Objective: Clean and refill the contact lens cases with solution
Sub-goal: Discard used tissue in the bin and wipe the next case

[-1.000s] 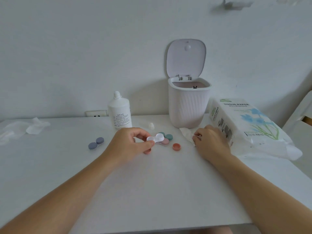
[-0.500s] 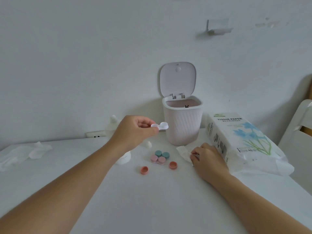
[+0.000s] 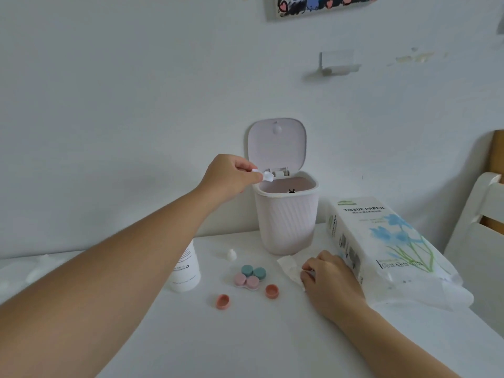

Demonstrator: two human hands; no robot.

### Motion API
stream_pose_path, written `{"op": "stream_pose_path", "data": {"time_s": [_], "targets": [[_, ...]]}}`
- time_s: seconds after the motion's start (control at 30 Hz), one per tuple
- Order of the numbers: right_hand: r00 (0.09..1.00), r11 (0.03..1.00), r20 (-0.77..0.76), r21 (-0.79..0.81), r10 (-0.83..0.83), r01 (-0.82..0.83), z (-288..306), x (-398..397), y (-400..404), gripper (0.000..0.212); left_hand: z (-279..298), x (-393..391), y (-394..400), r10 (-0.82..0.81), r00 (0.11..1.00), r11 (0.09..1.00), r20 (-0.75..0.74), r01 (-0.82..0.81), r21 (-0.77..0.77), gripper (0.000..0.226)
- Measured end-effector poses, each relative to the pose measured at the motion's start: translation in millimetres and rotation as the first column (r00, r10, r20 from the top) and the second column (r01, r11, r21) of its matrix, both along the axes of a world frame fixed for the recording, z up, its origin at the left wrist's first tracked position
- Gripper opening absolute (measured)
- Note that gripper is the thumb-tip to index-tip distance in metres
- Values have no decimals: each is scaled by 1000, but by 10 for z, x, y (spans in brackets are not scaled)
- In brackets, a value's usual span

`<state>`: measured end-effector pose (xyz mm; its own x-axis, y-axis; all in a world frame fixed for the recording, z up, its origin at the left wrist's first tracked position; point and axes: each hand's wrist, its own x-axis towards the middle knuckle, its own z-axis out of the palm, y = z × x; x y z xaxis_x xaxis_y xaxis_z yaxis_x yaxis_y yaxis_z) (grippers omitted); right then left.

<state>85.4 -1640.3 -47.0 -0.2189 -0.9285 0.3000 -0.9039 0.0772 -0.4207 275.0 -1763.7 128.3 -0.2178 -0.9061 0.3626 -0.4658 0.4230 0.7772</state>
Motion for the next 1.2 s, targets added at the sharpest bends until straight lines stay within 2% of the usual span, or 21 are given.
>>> {"op": "stream_pose_path", "data": {"time_s": [0.13, 0.23, 0.37, 0.5, 0.73, 0.9, 1.2], "targets": [[1000, 1000, 8, -9, 5, -5, -14, -12, -11, 21, 36, -85, -189, -1, 994, 999, 109, 7, -47, 12], [1000, 1000, 23, -12, 7, -7, -21, -15, -18, 20, 78, -127, -266, -6, 949, 986, 315, 58, -155, 22], [999, 1000, 34, -12, 12, -12, -23, -17, -29, 20, 188, -142, -280, 36, 769, 941, 638, 189, -281, 28], [999, 1000, 37, -13, 17, -17, -15, -21, -22, 19, 288, -183, -254, 75, 616, 874, 784, 339, -349, 23], [999, 1000, 43, -18, 26, -25, 7, -21, -5, 20, 389, -247, -178, 192, 476, 756, 858, 486, -438, 26], [998, 1000, 49, -14, 25, -24, 10, -22, -12, 21, 442, -255, -122, 261, 446, 699, 856, 524, -486, 35], [998, 1000, 53, -2, 17, -17, 2, -21, -17, 20, 491, -298, -65, 332, 454, 639, 827, 536, -551, 47]]}}
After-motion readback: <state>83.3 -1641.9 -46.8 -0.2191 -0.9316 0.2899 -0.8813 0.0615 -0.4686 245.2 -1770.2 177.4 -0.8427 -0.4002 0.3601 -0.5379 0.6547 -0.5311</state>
